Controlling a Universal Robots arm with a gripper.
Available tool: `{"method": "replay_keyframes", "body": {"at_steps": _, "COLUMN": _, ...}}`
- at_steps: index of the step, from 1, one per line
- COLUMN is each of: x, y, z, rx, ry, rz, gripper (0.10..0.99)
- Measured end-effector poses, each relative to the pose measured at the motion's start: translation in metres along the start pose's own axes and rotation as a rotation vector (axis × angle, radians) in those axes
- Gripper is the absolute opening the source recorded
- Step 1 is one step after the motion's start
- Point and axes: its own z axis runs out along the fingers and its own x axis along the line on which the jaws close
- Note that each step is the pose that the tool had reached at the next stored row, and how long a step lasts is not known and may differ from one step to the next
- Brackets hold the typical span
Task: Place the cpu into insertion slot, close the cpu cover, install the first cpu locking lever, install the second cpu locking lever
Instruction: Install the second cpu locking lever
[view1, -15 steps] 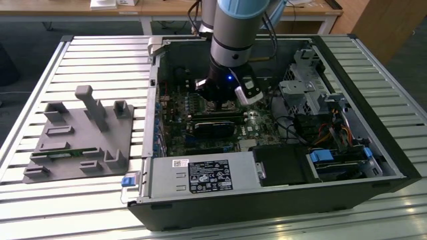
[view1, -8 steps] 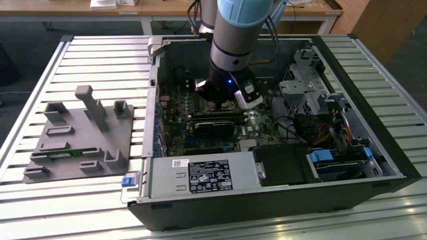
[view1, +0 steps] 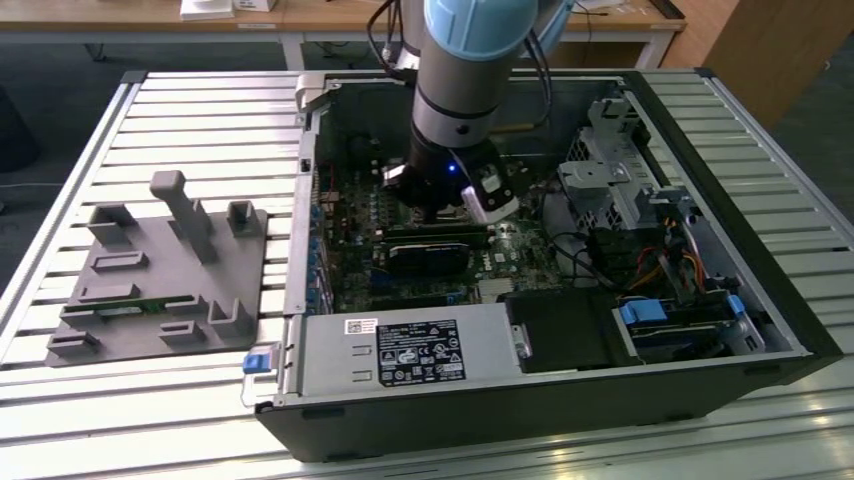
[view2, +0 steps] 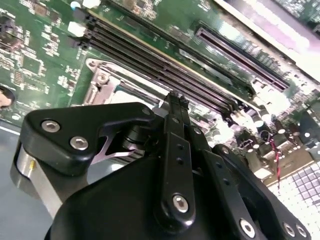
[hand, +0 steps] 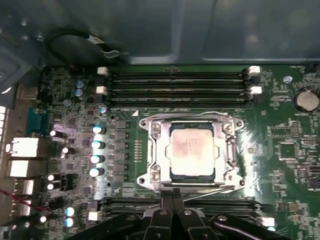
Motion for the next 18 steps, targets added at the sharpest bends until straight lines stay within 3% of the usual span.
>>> {"method": "replay_keyframes", "body": {"at_steps": 3, "x": 0.004, "y": -0.0006, "z": 0.0013, "rx": 0.0, "ry": -0.0001, "rz": 0.0, "gripper": 0.106}}
{"method": "replay_keyframes", "body": {"at_steps": 11, "x": 0.0044, "y": -0.0042, "z": 0.0114, "rx": -0.004, "ry": 0.0, "rz": 0.0, "gripper": 0.106}}
{"method": "replay_keyframes", "body": {"at_steps": 18, "x": 0.0123, "y": -0.0124, "z": 0.0102, "rx": -0.034, "ry": -0.0007, "rz": -0.002, "gripper": 0.106}}
